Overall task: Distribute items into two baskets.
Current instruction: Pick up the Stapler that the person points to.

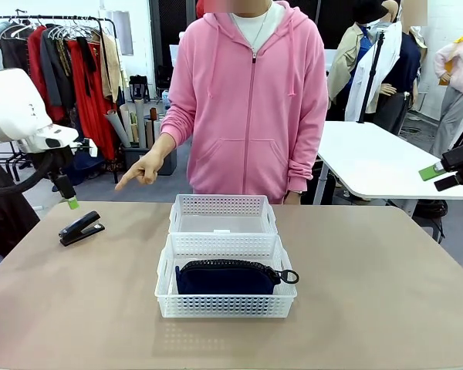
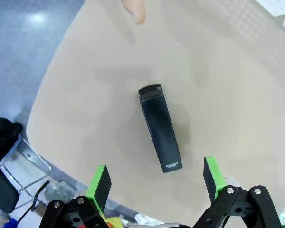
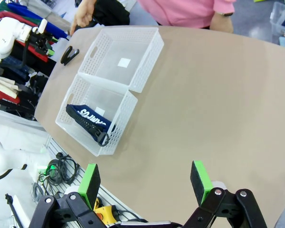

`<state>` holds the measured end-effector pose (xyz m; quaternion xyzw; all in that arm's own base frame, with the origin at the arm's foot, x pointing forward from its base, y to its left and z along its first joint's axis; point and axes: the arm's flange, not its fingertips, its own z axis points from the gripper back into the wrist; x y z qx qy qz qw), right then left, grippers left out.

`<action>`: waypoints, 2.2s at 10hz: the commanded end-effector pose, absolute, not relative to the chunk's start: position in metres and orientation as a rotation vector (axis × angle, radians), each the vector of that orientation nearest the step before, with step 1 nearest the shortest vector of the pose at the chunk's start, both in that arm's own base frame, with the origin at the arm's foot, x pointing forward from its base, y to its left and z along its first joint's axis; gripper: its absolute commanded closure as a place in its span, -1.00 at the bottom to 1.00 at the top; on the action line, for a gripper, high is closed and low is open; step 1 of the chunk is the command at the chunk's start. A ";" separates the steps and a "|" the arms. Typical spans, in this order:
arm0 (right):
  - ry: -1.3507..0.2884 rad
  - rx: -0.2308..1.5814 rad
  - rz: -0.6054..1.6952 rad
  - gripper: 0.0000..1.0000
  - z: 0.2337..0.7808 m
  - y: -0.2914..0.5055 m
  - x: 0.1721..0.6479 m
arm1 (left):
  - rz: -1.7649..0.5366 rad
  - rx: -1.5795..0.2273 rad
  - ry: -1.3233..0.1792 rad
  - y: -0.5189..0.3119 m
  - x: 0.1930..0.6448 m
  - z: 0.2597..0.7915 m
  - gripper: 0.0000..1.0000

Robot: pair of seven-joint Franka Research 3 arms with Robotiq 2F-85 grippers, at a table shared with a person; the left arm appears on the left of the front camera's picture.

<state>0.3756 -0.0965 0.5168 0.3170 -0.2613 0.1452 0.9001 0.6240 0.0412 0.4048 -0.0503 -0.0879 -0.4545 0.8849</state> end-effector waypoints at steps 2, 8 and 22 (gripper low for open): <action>-0.546 0.665 0.303 -1.00 0.518 -0.096 0.376 | -0.956 -0.127 -0.196 0.046 0.621 0.380 -1.00; -0.546 0.665 0.303 -1.00 0.518 -0.096 0.376 | -0.977 -0.134 -0.171 0.042 0.621 0.343 -1.00; -0.546 0.665 0.303 -1.00 0.518 -0.096 0.376 | -0.990 -0.127 -0.163 0.033 0.626 0.314 0.96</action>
